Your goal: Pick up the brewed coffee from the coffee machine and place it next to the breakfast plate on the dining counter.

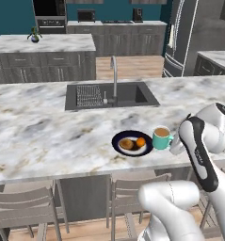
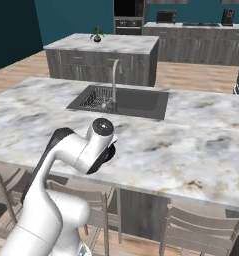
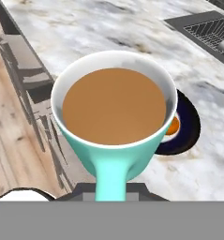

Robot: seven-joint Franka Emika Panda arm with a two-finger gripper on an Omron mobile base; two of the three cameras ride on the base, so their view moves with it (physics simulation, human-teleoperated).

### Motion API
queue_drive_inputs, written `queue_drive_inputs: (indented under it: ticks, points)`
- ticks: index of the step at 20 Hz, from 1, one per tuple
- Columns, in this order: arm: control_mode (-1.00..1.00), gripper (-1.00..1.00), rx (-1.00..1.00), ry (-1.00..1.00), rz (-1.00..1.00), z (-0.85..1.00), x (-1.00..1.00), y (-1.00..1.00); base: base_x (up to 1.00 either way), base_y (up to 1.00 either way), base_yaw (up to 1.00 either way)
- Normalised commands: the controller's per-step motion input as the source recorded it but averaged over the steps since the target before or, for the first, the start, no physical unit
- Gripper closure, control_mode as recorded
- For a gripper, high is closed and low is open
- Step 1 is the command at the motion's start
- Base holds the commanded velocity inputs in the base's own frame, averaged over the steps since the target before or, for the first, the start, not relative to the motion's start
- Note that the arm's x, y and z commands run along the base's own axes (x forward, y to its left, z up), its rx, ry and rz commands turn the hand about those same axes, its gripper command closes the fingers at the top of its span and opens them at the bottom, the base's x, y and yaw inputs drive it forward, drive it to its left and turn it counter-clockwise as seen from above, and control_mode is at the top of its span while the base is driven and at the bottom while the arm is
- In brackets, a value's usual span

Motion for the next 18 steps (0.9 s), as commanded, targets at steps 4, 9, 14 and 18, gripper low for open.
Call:
queue_drive_inputs:
  ticks: [4, 9, 14, 18]
  points:
    - [-1.0, 1.0, 0.0, 0.07, -0.07, 0.0, 0.54, -0.54, 0.0, 0.0, 0.0]
    - [-1.0, 1.0, 0.0, 0.24, -0.04, -0.02, 0.57, -0.54, 0.0, 0.0, 0.0]
    - [-1.0, 1.0, 0.01, 0.1, 0.0, -0.24, 0.35, -0.42, 0.0, 0.0, 0.0]
    - [-1.0, 1.0, 0.08, 0.0, 0.0, -0.26, 0.45, -0.36, 0.0, 0.0, 0.0]
